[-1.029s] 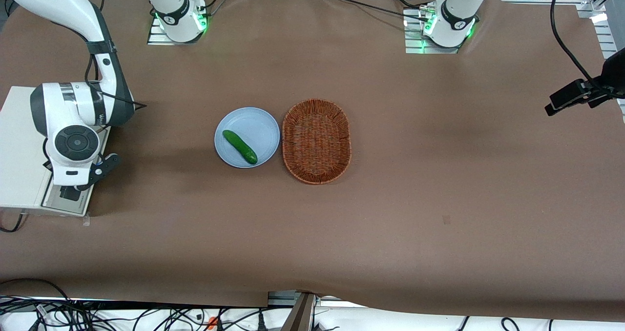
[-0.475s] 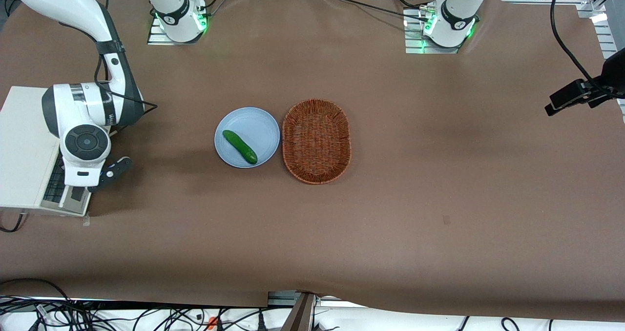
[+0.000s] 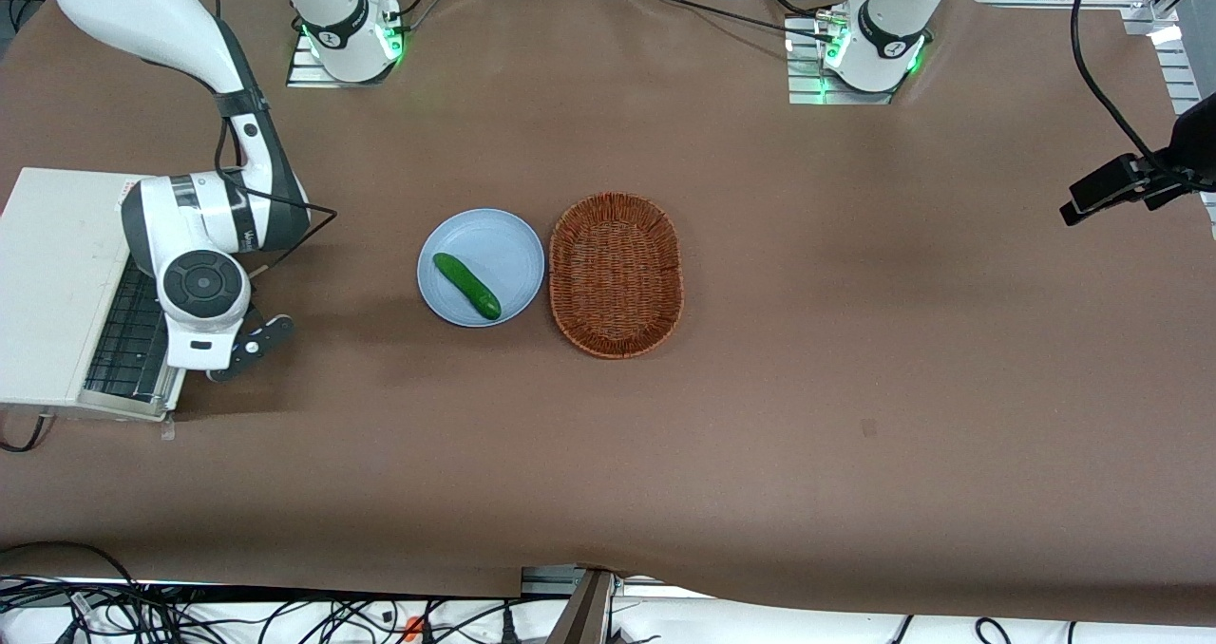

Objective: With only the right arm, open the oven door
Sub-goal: 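Pull the handle with the right gripper, swinging the door down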

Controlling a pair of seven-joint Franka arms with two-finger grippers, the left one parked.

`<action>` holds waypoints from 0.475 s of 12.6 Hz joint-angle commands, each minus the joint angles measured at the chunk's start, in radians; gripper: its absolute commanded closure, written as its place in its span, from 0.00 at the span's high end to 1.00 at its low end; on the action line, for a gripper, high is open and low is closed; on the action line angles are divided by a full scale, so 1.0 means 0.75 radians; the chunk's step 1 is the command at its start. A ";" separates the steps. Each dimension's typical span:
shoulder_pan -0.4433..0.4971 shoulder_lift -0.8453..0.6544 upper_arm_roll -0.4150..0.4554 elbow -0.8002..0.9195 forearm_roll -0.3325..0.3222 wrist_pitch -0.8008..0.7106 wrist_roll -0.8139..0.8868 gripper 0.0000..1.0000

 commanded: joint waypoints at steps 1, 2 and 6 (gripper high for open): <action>-0.057 0.121 -0.044 0.013 0.019 0.119 -0.004 0.00; -0.061 0.134 -0.044 0.013 0.039 0.131 -0.004 0.00; -0.083 0.177 -0.044 0.013 0.119 0.174 -0.004 0.00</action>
